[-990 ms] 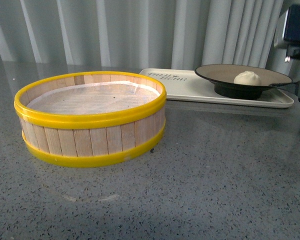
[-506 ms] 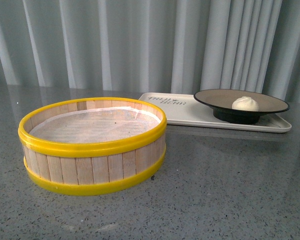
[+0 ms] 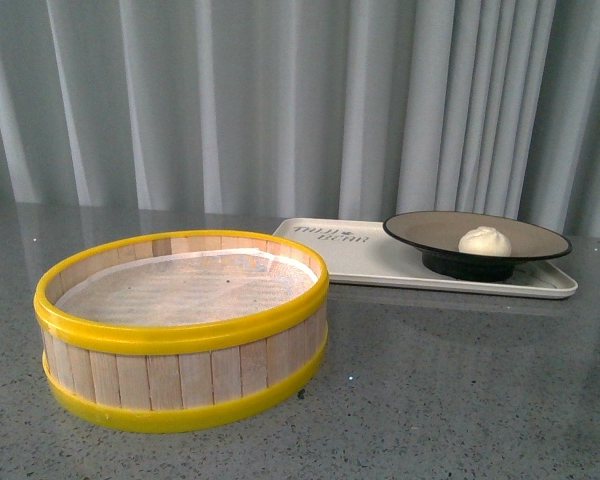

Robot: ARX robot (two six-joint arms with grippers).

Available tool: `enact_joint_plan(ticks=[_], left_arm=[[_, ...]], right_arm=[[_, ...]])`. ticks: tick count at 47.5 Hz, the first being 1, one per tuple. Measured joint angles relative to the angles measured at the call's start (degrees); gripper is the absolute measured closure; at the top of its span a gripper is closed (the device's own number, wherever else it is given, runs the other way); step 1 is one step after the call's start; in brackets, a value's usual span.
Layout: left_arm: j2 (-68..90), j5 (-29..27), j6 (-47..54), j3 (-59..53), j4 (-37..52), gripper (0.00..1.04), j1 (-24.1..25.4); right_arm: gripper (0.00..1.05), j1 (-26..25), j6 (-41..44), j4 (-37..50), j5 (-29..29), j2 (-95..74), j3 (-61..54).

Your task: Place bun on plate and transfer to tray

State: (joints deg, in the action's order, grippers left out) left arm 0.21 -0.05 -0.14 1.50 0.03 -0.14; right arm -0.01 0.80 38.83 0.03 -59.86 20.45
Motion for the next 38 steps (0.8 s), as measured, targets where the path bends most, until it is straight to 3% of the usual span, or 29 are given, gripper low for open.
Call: enact_joint_plan(ticks=[17, 38], left_arm=[[0.0, 0.0, 0.0, 0.0, 0.0, 0.07, 0.0], [0.0, 0.0, 0.0, 0.0, 0.0, 0.07, 0.0]], right_arm=[[1.03, 0.0, -0.1, 0.5, 0.0, 9.0, -9.3], [1.03, 0.0, -0.2, -6.4, -0.1, 22.9, -16.4]])
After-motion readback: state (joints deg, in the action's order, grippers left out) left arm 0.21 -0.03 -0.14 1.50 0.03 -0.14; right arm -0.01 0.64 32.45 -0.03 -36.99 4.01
